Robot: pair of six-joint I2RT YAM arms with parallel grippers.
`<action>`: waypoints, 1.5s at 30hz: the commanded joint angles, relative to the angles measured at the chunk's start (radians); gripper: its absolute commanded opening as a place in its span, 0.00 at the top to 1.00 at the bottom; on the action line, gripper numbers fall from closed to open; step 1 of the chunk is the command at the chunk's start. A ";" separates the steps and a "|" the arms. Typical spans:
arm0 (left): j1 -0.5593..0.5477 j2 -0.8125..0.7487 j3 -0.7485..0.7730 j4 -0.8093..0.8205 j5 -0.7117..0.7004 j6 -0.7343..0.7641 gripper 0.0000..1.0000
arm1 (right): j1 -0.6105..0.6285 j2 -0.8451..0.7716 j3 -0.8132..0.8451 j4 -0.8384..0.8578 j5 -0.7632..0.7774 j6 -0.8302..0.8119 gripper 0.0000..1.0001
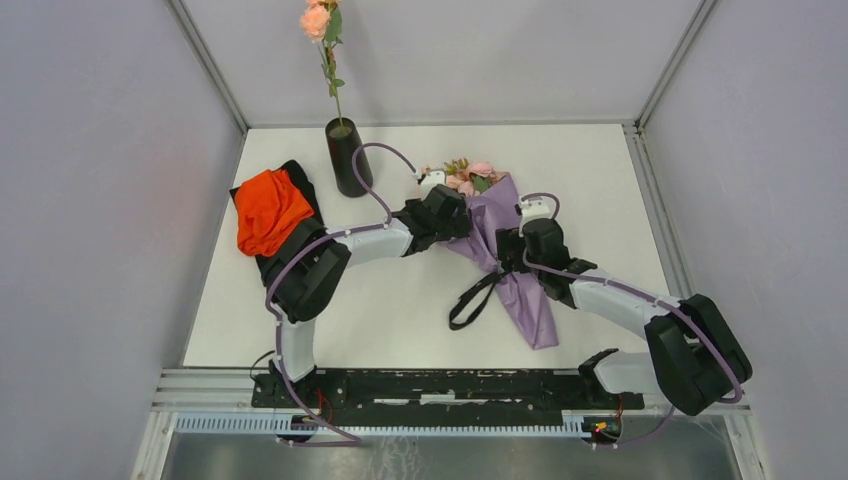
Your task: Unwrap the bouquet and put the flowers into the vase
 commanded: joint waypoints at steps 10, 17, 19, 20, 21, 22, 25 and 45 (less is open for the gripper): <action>0.093 0.046 0.227 -0.056 -0.035 0.075 0.00 | 0.070 0.095 0.101 0.022 -0.037 0.034 0.08; 0.095 -0.056 0.169 -0.052 -0.016 0.074 0.00 | 0.070 -0.047 0.113 0.005 0.016 0.008 0.08; 0.092 -0.125 0.136 -0.047 -0.008 0.072 0.00 | 0.070 -0.071 0.118 0.000 0.019 0.003 0.09; 0.087 -0.154 0.120 -0.049 -0.009 0.072 0.00 | 0.070 -0.070 0.123 -0.005 0.014 0.000 0.09; 0.082 -0.189 0.098 -0.050 -0.023 0.069 0.00 | 0.070 -0.060 0.128 -0.010 0.010 0.000 0.09; 0.074 -0.229 0.074 -0.052 -0.055 0.060 0.00 | 0.070 -0.046 0.129 -0.010 0.000 -0.002 0.09; 0.054 -0.372 -0.032 -0.020 -0.125 0.032 0.00 | 0.071 -0.014 0.089 0.035 -0.014 0.015 0.09; 0.046 -0.581 -0.210 -0.048 -0.200 0.044 0.00 | 0.041 0.380 0.359 0.022 0.066 0.031 0.09</action>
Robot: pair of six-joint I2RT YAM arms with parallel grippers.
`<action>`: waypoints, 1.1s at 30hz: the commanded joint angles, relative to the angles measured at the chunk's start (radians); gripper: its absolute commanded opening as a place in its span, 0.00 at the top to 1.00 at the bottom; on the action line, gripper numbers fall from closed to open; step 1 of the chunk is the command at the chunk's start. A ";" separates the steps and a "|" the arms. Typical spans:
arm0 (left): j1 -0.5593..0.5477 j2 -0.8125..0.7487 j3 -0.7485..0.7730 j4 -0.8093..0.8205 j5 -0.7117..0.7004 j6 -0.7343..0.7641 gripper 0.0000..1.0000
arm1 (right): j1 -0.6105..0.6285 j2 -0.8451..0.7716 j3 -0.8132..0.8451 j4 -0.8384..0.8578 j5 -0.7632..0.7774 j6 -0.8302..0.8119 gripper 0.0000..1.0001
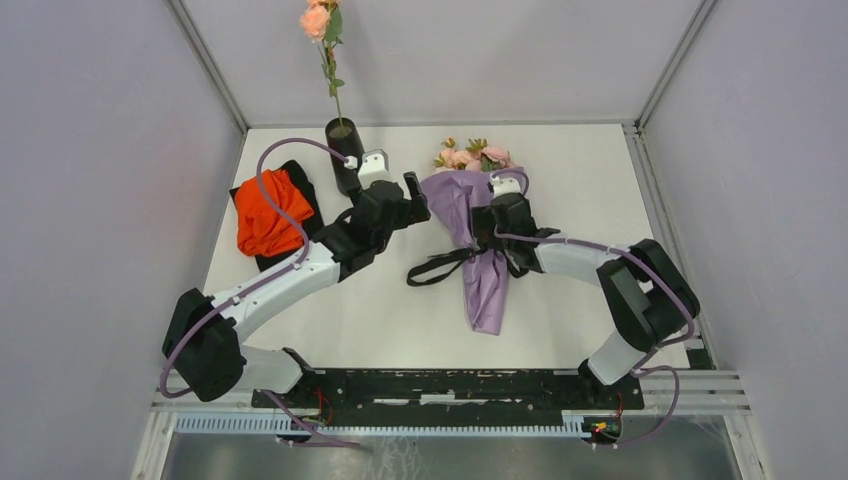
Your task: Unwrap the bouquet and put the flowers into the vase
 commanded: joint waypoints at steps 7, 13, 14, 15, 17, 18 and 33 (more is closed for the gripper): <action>-0.002 0.027 0.007 0.018 -0.043 0.010 0.00 | -0.089 0.182 0.303 -0.048 -0.044 0.007 0.09; 0.000 0.012 -0.003 0.016 -0.062 0.030 0.00 | -0.129 0.214 0.387 -0.055 -0.076 -0.003 0.09; -0.001 0.013 -0.005 0.019 -0.060 0.032 0.00 | -0.133 0.208 0.386 -0.046 -0.089 -0.002 0.09; -0.001 0.015 -0.005 0.023 -0.057 0.034 0.00 | -0.135 0.200 0.383 -0.039 -0.113 0.002 0.09; -0.001 0.023 -0.004 0.032 -0.044 0.036 0.00 | -0.137 0.169 0.368 -0.026 -0.147 0.007 0.09; -0.001 0.032 -0.004 0.040 -0.036 0.036 0.00 | -0.137 0.144 0.355 -0.013 -0.170 0.010 0.09; -0.001 0.164 0.021 0.153 0.136 0.013 0.00 | -0.214 -0.082 0.173 -0.175 0.118 -0.145 0.10</action>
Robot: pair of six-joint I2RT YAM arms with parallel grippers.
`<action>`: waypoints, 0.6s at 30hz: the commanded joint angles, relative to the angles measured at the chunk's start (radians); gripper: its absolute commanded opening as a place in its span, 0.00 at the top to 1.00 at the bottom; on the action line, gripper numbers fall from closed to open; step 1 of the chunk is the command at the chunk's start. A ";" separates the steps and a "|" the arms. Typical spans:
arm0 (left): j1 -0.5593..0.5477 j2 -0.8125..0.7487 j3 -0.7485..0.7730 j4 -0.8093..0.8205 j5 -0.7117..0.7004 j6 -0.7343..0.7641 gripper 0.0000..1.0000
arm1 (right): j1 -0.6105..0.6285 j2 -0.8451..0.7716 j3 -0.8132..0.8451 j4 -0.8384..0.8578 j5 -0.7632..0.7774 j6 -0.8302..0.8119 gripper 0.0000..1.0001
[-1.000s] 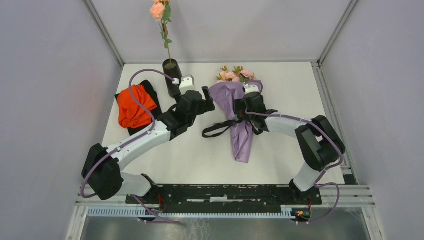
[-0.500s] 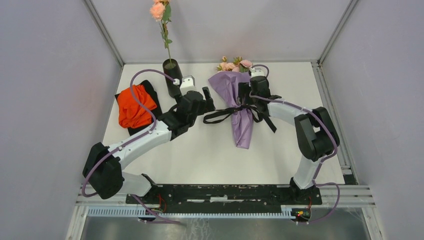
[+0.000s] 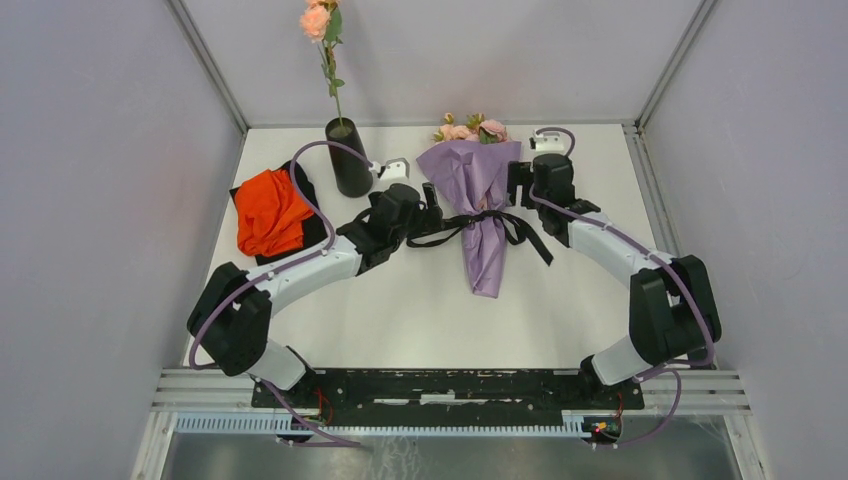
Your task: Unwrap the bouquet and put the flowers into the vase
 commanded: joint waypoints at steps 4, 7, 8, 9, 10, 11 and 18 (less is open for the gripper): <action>-0.001 0.009 0.031 0.082 0.024 0.031 0.00 | -0.024 -0.020 -0.107 -0.092 0.162 -0.079 0.10; 0.001 0.003 0.023 0.083 0.019 0.035 0.00 | -0.037 -0.008 -0.134 -0.072 0.151 -0.075 0.10; 0.001 0.001 0.019 0.083 0.017 0.036 0.00 | -0.040 0.001 -0.141 -0.064 0.140 -0.074 0.10; 0.000 -0.001 0.016 0.084 0.015 0.037 0.00 | -0.044 0.010 -0.144 -0.059 0.134 -0.071 0.10; 0.001 -0.003 0.013 0.082 0.015 0.041 0.00 | -0.044 0.019 -0.146 -0.053 0.126 -0.070 0.10; 0.001 -0.005 0.010 0.079 0.011 0.042 0.00 | -0.046 0.028 -0.146 -0.049 0.118 -0.070 0.10; 0.000 -0.028 -0.013 0.070 -0.020 0.054 0.00 | -0.056 0.110 -0.135 0.011 0.085 -0.076 0.10</action>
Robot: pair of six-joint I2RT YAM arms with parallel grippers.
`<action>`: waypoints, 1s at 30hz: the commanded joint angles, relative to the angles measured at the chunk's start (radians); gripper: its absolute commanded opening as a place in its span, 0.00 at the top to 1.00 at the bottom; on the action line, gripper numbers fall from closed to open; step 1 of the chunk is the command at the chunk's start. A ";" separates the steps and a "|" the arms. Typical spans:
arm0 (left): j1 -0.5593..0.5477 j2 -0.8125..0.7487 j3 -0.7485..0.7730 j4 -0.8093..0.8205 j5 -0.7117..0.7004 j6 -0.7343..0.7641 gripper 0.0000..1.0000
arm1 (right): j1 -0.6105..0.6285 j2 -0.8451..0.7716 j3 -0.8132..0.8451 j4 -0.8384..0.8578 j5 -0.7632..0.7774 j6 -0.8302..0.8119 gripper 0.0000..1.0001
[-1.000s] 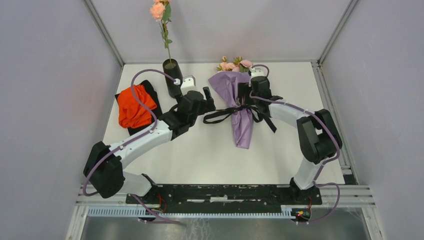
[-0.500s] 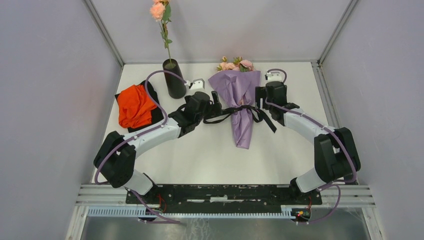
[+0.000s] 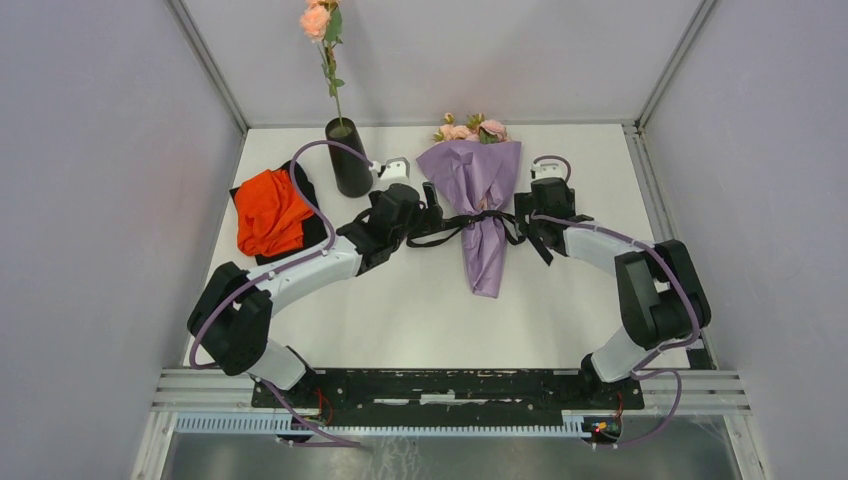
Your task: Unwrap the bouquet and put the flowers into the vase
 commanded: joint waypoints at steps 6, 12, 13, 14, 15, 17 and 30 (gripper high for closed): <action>0.001 -0.037 -0.017 0.030 -0.035 0.051 0.00 | -0.008 0.087 0.022 0.093 -0.129 -0.049 0.10; 0.001 -0.025 -0.014 0.030 -0.029 0.050 0.00 | -0.010 0.107 0.016 0.103 -0.167 -0.059 0.33; 0.000 -0.023 -0.014 0.030 -0.029 0.049 0.00 | -0.010 0.106 0.013 0.107 -0.175 -0.057 0.42; 0.000 -0.022 -0.014 0.030 -0.029 0.049 0.00 | -0.010 0.104 0.011 0.110 -0.180 -0.057 0.51; 0.000 -0.020 -0.014 0.030 -0.029 0.048 0.00 | -0.010 0.105 0.009 0.112 -0.182 -0.057 0.55; 0.000 -0.019 -0.015 0.031 -0.028 0.046 0.00 | -0.009 0.108 0.012 0.111 -0.180 -0.062 0.67; 0.000 0.014 -0.002 0.051 0.010 0.037 0.00 | -0.011 0.066 0.024 0.088 -0.180 -0.052 1.00</action>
